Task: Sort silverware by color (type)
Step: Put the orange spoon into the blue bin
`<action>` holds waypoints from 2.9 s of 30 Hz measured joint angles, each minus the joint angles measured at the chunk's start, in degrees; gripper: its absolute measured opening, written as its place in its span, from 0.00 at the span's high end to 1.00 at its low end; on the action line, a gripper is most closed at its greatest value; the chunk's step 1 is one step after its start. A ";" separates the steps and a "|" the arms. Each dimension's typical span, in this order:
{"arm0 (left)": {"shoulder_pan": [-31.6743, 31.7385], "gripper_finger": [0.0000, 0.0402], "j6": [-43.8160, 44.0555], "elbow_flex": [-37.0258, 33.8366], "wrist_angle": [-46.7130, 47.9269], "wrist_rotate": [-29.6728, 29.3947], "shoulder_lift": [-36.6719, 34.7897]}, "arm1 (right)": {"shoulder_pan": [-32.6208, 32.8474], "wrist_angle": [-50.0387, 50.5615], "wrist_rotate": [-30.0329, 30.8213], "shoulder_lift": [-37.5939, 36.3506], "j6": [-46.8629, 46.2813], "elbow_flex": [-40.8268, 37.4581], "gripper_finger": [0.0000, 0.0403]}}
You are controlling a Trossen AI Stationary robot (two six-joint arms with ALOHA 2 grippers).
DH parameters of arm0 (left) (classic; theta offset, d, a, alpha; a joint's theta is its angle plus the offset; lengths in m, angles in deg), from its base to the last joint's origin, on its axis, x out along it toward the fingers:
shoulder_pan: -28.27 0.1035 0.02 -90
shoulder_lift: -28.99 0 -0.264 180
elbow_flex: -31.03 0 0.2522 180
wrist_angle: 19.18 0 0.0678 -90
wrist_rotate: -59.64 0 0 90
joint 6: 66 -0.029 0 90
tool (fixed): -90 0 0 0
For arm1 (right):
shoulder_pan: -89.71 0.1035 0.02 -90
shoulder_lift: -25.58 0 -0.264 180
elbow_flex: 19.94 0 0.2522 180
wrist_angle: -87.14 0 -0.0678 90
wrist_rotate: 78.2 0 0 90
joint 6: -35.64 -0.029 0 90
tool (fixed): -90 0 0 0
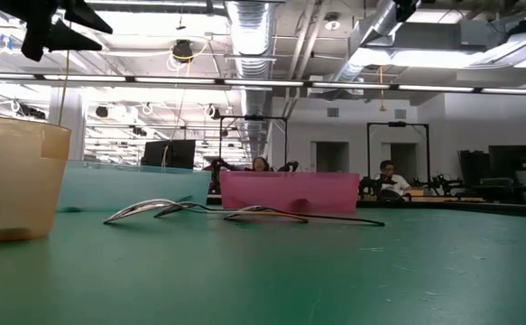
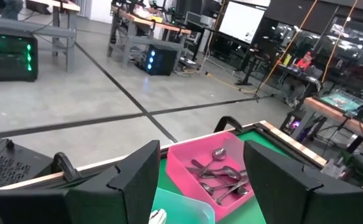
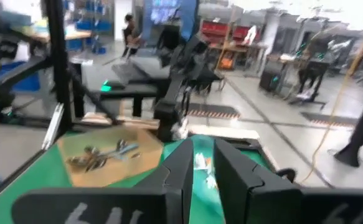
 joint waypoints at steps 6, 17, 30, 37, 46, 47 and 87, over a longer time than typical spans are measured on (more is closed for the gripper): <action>0.00 0.46 0.46 0.02 -0.14 -0.05 0.00 | -1.87 2.16 -1.21 -2.55 1.37 -0.12 0.79; 0.00 0.46 0.41 0.02 0.02 -0.07 0.00 | -2.24 5.24 -1.82 -5.08 2.09 -0.11 0.79; 0.00 0.46 -0.98 0.02 0.41 -0.06 0.00 | -2.16 3.87 -2.10 -4.06 3.19 -0.11 0.79; 0.00 0.46 -0.58 0.02 1.37 0.56 0.00 | -2.05 3.22 -2.15 -2.07 3.10 -0.11 0.79; 0.00 0.46 -0.40 0.02 2.88 0.00 -0.02 | -2.17 1.27 -4.16 -0.22 3.22 -0.09 0.79; 0.00 0.46 -0.38 -0.07 3.04 -0.02 -0.02 | -2.21 1.21 -4.16 -0.14 3.36 -0.09 0.79; -0.02 0.46 -7.76 -22.37 -29.49 21.84 -14.38 | 3.78 -14.78 -3.46 19.40 -13.93 -0.07 0.79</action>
